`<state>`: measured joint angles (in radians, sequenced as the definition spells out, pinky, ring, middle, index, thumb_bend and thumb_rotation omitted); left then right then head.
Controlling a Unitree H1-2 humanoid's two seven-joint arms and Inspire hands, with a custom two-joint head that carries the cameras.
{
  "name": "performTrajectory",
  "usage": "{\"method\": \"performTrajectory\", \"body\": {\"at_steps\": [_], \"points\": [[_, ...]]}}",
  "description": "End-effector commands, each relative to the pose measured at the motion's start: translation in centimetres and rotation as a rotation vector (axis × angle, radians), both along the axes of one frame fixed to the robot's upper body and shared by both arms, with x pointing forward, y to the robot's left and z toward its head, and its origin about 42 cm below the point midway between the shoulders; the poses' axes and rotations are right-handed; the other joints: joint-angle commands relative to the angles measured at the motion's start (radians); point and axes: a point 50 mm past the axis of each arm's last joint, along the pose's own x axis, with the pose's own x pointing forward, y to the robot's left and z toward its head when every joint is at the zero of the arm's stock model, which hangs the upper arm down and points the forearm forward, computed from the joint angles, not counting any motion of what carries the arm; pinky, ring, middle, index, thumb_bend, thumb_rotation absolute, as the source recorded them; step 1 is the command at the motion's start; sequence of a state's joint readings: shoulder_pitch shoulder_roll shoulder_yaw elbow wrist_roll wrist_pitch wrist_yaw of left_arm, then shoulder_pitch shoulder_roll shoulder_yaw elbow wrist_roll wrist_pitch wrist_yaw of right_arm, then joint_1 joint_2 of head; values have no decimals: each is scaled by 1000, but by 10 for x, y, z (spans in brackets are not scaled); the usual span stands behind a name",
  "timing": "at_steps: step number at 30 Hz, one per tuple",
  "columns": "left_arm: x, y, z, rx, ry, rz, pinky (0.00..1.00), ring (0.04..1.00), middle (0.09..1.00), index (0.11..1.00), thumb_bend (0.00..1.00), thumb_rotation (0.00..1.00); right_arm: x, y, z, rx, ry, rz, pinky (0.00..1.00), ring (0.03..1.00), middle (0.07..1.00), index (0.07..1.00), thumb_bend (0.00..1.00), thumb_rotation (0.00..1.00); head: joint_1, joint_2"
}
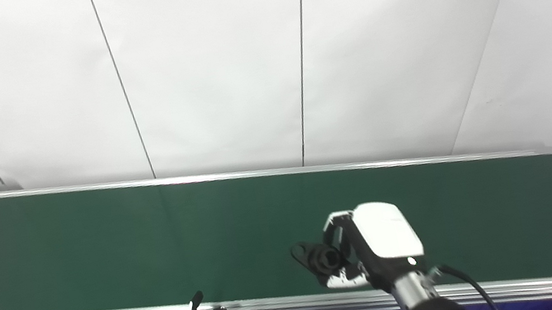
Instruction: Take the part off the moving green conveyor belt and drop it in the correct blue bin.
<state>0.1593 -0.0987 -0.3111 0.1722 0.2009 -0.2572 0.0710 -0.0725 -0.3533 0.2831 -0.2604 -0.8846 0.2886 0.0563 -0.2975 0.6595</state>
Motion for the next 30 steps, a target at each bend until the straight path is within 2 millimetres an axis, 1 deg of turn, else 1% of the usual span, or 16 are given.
{"method": "performTrajectory", "body": {"at_steps": [1,2,3,4,5,7,8,9,11,14,17,21,23,24,26,30], "points": [[-14,-17,11,-65,-7,-9,1000,914,858,1000,508,932,-8,5,15,-12,-52,30,278,358,450,492,494,161,-21,18],[-13,-15,13,-56,-13,-11,1000,914,859,1000,508,936,-12,6,13,-15,-49,31,278,358,450,492,494,161,-32,28],[-11,-12,16,-48,-17,-12,1000,915,860,1000,512,949,-15,9,14,-16,-50,34,278,357,446,491,495,160,-67,60],[-10,-10,19,-44,-18,-12,1000,916,861,1000,520,953,-17,11,14,-16,-51,35,270,347,434,491,495,159,-67,60],[-8,-7,23,-35,-17,-12,1000,917,862,1000,525,955,-20,13,14,-17,-48,36,266,342,428,490,495,159,-103,90],[-4,-1,29,-13,-25,-12,1000,921,862,1000,542,962,-25,16,14,-22,-43,36,232,298,392,490,497,156,-128,109],[-3,1,32,-3,-33,-12,1000,916,854,1000,529,968,-27,18,14,-25,-42,36,214,278,374,489,498,154,-137,116],[0,3,35,2,-36,-11,1000,915,851,1000,524,971,-29,18,14,-33,-36,32,208,271,368,489,498,153,-158,135],[3,8,40,4,-35,-10,1000,912,845,1000,517,966,-31,19,16,-46,-28,27,197,260,355,489,498,155,-172,153],[8,12,46,2,-23,-11,1000,911,847,1000,508,961,-37,15,13,-73,15,4,189,252,348,488,498,157,-186,168],[9,15,49,1,-15,-14,1000,918,852,1000,463,952,-41,10,9,-88,62,-13,182,244,346,489,497,159,-187,168],[9,16,48,2,-9,-18,1000,918,849,1000,436,948,-44,2,-1,-107,108,-39,266,355,458,493,496,159,-179,160],[8,16,47,1,-6,-18,1000,919,847,1000,433,939,-42,-3,-7,-121,119,-56,253,335,437,493,496,158,-173,152],[8,16,47,1,-5,-18,1000,921,845,1000,436,935,-41,-6,-10,-132,124,-64,204,272,370,490,497,158,-173,152],[8,16,46,0,-4,-18,1000,920,842,1000,438,931,-39,-10,-15,-157,134,-74,168,230,325,487,498,158,-173,152],[8,15,44,-2,-4,-17,1000,919,838,1000,441,922,-34,-18,-22,-284,164,-111,181,251,357,490,499,161,-167,145]]}}
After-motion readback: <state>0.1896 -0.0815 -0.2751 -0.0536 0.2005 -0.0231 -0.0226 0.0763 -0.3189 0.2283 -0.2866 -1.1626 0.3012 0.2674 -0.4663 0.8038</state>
